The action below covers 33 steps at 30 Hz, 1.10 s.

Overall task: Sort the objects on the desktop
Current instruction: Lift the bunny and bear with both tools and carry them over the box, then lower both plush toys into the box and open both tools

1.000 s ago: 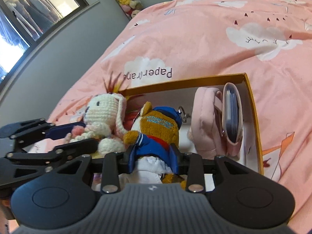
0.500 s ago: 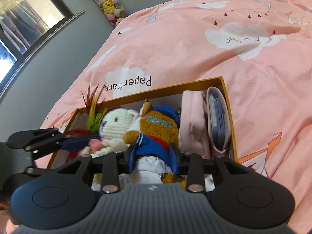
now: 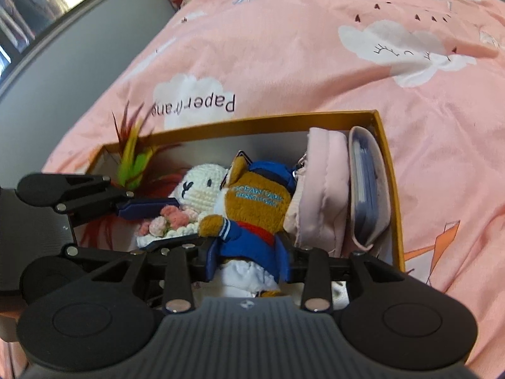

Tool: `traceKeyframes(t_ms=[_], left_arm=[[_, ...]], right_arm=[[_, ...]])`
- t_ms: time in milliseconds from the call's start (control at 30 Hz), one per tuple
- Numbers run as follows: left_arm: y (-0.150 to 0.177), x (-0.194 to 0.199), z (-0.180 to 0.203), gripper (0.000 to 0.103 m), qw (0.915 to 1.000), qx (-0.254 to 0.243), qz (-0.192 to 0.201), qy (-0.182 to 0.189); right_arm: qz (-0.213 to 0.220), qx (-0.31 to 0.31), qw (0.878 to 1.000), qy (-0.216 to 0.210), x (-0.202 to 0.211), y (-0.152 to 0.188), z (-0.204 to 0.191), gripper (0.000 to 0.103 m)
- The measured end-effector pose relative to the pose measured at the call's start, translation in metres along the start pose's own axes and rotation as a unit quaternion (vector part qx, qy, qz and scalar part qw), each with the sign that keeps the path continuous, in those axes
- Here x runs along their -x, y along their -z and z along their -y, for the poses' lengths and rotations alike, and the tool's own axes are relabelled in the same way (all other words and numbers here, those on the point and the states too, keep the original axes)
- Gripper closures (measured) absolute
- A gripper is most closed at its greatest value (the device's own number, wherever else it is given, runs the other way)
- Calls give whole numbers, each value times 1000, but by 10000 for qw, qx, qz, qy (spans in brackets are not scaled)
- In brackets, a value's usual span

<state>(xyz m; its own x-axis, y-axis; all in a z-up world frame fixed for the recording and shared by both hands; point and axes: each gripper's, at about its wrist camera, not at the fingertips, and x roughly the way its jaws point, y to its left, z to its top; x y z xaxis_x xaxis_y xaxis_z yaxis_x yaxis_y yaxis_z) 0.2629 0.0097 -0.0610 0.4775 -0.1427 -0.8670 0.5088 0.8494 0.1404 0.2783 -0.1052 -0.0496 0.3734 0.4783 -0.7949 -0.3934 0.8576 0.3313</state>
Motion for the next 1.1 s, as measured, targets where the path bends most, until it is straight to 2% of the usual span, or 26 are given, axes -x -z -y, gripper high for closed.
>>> traceKeyframes(t_ms=[167, 300, 467, 567, 700, 833, 900, 967, 1067, 1100], left_arm=[[-3, -7, 4, 51, 9996, -239, -114, -33], [-1, -7, 4, 50, 9994, -318, -137, -11], [4, 1, 1, 43, 9991, -413, -67, 7], [8, 11, 0, 42, 9990, -438, -13, 59], [10, 28, 4, 39, 9977, -658, 151, 59], [13, 38, 3, 39, 9981, -597, 52, 156], [16, 41, 1, 41, 9986, -456, 21, 259], [22, 41, 0, 55, 9989, -353, 3, 313], [24, 37, 0, 66, 9993, -294, -26, 229], [22, 33, -1, 67, 9995, -238, -100, 195]], right_arm=[[-293, 97, 9994, 135, -10, -4, 1, 59], [-422, 230, 9988, 98, -11, -7, 2, 56], [-423, 209, 9984, -318, -5, -8, 6, 38], [-395, 255, 9981, -399, 2, -9, 7, 38], [-400, 745, 9958, -364, 17, -5, -3, 39], [-586, 1239, 9902, -278, 30, 4, -10, 42], [-755, 1452, 9864, -140, 33, 12, -13, 46], [-942, 1571, 9831, -20, 33, 18, -13, 50], [-1162, 1641, 9794, 207, 29, 24, -12, 54], [-1197, 1687, 9780, 283, 28, 24, -12, 55]])
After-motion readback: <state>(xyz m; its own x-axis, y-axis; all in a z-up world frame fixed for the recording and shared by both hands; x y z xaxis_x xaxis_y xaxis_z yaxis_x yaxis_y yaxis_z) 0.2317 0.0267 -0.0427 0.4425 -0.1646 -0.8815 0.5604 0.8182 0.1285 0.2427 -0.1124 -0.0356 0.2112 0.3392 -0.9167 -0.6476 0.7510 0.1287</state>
